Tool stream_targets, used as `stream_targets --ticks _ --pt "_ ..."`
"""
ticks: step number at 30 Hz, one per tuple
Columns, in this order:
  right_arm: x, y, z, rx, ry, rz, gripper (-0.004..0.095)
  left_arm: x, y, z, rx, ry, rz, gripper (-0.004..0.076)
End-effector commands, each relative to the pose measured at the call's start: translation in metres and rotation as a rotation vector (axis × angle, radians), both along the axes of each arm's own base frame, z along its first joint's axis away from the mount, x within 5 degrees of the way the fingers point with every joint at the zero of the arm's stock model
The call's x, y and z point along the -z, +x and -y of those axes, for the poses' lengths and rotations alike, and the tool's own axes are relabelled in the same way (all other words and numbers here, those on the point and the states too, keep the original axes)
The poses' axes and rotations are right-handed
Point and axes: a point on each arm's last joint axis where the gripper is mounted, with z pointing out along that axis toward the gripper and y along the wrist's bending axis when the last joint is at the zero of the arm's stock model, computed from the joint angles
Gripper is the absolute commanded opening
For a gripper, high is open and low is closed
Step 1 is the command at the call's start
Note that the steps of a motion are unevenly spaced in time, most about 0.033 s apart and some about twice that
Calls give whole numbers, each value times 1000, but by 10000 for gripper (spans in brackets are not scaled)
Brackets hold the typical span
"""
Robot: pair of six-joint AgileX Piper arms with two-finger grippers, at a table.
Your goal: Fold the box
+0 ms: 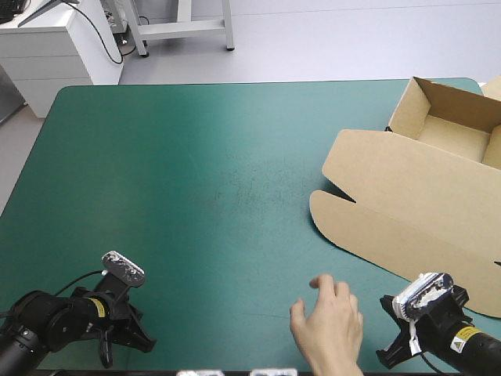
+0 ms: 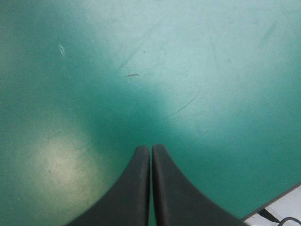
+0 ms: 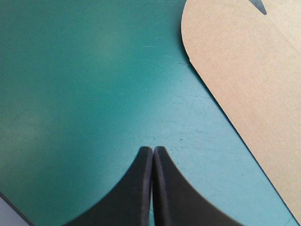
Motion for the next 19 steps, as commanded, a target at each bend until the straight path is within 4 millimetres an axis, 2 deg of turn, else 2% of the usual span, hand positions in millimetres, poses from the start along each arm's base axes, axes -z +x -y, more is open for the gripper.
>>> stream_targets --ticks 1,19 --pt "-12 3 -1 16 41 64 -21 -9 3 3 1 -33 41 -8" --pt "-11 3 -1 17 37 65 -21 -9 3 3 1 -33 41 -8"
